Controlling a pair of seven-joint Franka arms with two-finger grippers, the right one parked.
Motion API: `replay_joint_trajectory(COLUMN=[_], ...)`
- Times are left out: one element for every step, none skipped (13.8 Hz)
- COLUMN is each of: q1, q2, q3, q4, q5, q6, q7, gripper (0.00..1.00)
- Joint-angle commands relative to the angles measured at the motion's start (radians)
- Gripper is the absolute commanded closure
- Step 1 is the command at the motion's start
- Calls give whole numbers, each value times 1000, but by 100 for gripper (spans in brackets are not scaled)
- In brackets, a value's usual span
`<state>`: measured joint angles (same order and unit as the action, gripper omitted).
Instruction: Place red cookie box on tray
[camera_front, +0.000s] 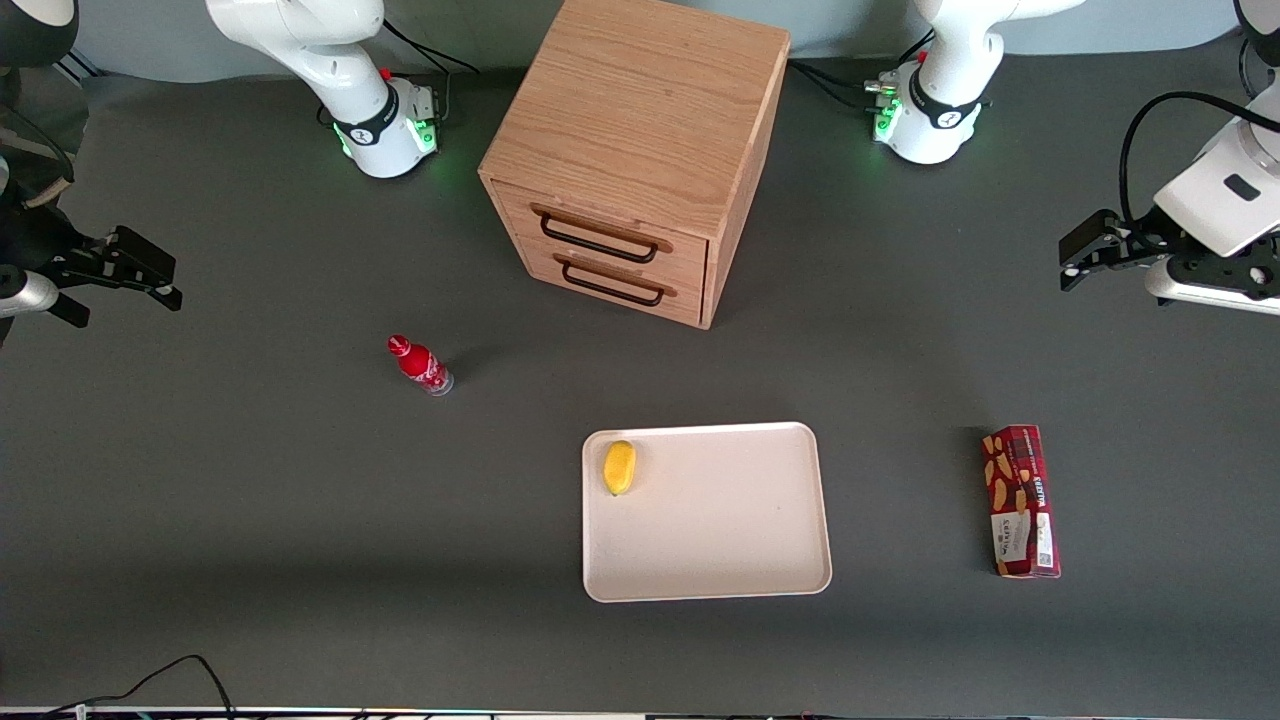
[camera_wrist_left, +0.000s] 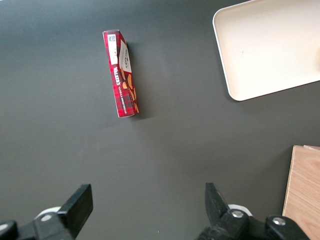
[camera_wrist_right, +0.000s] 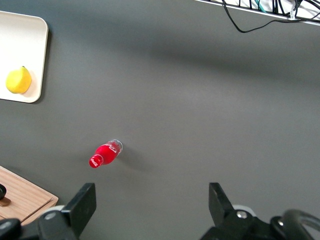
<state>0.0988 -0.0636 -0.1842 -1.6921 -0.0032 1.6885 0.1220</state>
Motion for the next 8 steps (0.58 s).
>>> replay_joint_trajectory(q1=[-5,-1,4,10,10,10,10,10], q2=[-4,2,5,5,5,5,7,8], q3=[8,12,12,15,17,17,17,17], q4=[24,47,48,49,49,49,52,52], q5=[-9,-12,-9,-9,-11,-11,-9,-6], q6=[-27,-45,-52,-52,-53,-53,-53,-55], q7=[46,60,64,64,59,51,51,64], gripper=[0,0,0,0,0,0,0,0])
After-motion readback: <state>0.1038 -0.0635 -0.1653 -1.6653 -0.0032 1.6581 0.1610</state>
